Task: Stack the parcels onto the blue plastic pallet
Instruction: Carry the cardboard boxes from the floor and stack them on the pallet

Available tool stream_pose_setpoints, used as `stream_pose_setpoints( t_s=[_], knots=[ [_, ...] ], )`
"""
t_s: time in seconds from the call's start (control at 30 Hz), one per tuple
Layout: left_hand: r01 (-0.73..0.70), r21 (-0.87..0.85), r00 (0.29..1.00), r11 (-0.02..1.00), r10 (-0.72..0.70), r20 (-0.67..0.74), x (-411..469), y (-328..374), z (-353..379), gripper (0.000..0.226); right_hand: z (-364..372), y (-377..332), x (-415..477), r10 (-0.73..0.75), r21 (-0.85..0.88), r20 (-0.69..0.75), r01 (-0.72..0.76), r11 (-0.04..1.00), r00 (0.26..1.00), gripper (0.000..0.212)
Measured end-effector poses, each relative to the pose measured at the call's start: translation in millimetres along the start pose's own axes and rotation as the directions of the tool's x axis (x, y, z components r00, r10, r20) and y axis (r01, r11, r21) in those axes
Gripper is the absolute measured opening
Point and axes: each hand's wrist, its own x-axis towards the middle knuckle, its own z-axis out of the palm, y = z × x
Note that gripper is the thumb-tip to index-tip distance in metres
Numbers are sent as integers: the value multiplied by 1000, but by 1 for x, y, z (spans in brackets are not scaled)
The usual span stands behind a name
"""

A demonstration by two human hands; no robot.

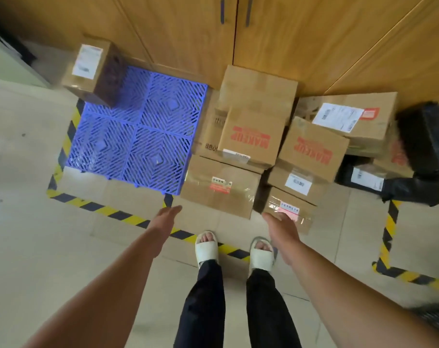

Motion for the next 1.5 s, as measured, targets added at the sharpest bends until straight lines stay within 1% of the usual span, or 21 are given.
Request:
stream_pose_setpoints(
  t_s=[0.1,0.17,0.27,0.37,0.47,0.53,0.63,0.67,0.73,0.77,0.83,0.97,1.07,1.13,1.2,1.27,1.33,1.37,1.4,1.43,1.5],
  knots=[
    [-78,84,997,993,80,-23,69,0,10,51,41,4,71,43,30,3,-43,999,999,57],
    [-90,111,995,990,95,-42,107,1,20,54,64,5,109,65,85,-4,-64,994,998,56],
    [-94,95,993,991,100,-67,162,9,37,71,89,6,162,60,138,6,-60,989,998,73],
    [-107,143,990,984,118,-77,201,20,54,78,102,4,197,72,208,20,-74,975,997,88],
    [-146,149,985,978,158,-69,233,29,68,71,108,2,225,90,272,37,-97,957,995,100],
    [-153,120,985,981,160,-58,249,35,75,63,109,-1,240,101,303,41,-109,947,994,102],
    [-137,-26,990,990,137,-29,261,40,82,44,113,-6,254,84,358,67,-103,928,994,84],
    [-142,-57,990,988,140,-31,261,39,83,40,114,-7,255,76,373,72,-97,923,995,87],
    [-140,-81,990,987,138,-27,256,37,82,44,114,-7,251,69,390,84,-96,916,994,105],
    [-133,-92,991,987,131,-29,250,34,80,44,113,-6,245,62,392,87,-92,915,994,114],
    [-134,-130,991,982,130,-39,231,26,72,41,108,-4,222,68,383,86,-96,919,994,121],
    [-134,-165,989,977,122,-81,157,17,41,41,84,-4,145,62,368,124,-104,924,990,115],
    [-117,-198,993,973,108,-54,73,19,6,39,57,-7,73,78,349,148,-126,929,986,104],
    [-119,-236,993,964,121,-6,11,24,-25,54,41,-28,0,120,312,168,-168,935,978,98],
    [-116,-237,992,965,125,23,-41,27,-58,78,24,-53,-74,114,261,167,-155,953,979,77],
    [-135,-267,989,954,147,23,-82,29,-88,82,8,-75,-138,80,248,173,-122,961,982,57],
    [-166,-315,985,934,173,-6,-138,46,-117,77,-7,-94,-187,45,270,198,-99,958,979,42],
    [-197,-333,979,922,200,-24,-160,55,-129,68,-12,-103,-208,12,305,198,-74,949,980,36],
    [-238,-340,970,910,236,-48,-182,64,-141,52,-17,-112,-227,-17,334,181,-45,941,983,34],
    [-274,-338,962,900,263,-78,-199,72,-152,37,-21,-120,-242,-47,351,168,-16,936,985,35],
    [-341,-368,940,865,305,-152,-224,85,-172,28,-27,-138,-266,-127,386,139,65,920,982,50]
  ],
)
